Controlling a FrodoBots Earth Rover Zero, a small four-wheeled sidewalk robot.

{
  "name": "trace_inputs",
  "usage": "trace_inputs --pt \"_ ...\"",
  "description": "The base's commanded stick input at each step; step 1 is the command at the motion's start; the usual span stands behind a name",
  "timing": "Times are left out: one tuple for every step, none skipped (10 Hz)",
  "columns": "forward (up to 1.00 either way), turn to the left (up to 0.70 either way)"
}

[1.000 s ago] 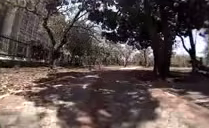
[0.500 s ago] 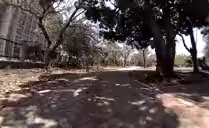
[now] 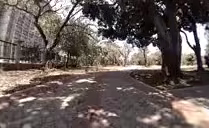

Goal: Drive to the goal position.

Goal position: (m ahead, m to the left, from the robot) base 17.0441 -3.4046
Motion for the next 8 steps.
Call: trace_inputs --pt "1.0 0.0" --pt "1.0 0.0" --pt "1.0 0.0" --pt "1.0 0.0" --pt "1.0 0.0" --pt "1.0 0.0" --pt "1.0 0.0" --pt "1.0 0.0"
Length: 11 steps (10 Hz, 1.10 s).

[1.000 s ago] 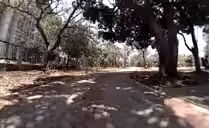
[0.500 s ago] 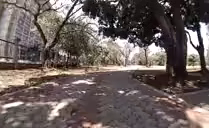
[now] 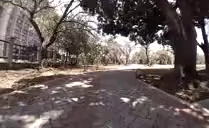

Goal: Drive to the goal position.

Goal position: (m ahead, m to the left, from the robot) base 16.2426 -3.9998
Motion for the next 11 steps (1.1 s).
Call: trace_inputs --pt "1.0 0.0" --pt "1.0 0.0" --pt "1.0 -0.04" --pt "1.0 -0.09" --pt "1.0 -0.37" --pt "1.0 -0.37" --pt "1.0 0.0" --pt "1.0 0.0" --pt "1.0 0.0" --pt "1.0 0.0" --pt "0.99 0.0"
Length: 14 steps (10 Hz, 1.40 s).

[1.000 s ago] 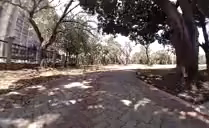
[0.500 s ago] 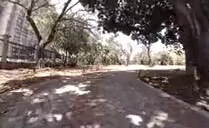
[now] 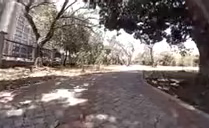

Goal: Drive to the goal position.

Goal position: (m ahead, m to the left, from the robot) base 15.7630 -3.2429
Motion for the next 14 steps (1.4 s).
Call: trace_inputs --pt "0.51 0.0" --pt "0.03 0.0" --pt "0.0 0.0" --pt "0.0 0.0" --pt "0.0 0.0" --pt "0.0 0.0" --pt "0.07 0.0" --pt "0.28 0.0" --pt "1.0 0.0" --pt "1.0 0.0" --pt "1.0 0.0" --pt "1.0 0.0" --pt "1.0 0.0" --pt "1.0 0.0"
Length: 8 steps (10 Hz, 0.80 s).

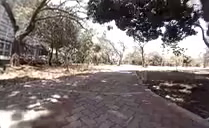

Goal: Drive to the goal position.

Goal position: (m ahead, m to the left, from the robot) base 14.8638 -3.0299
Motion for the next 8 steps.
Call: trace_inputs --pt "1.0 0.0" --pt "1.0 0.0" --pt "1.0 0.0" --pt "1.0 0.0" --pt "1.0 0.0" --pt "1.0 0.0" --pt "1.0 0.0" --pt "1.0 0.0"
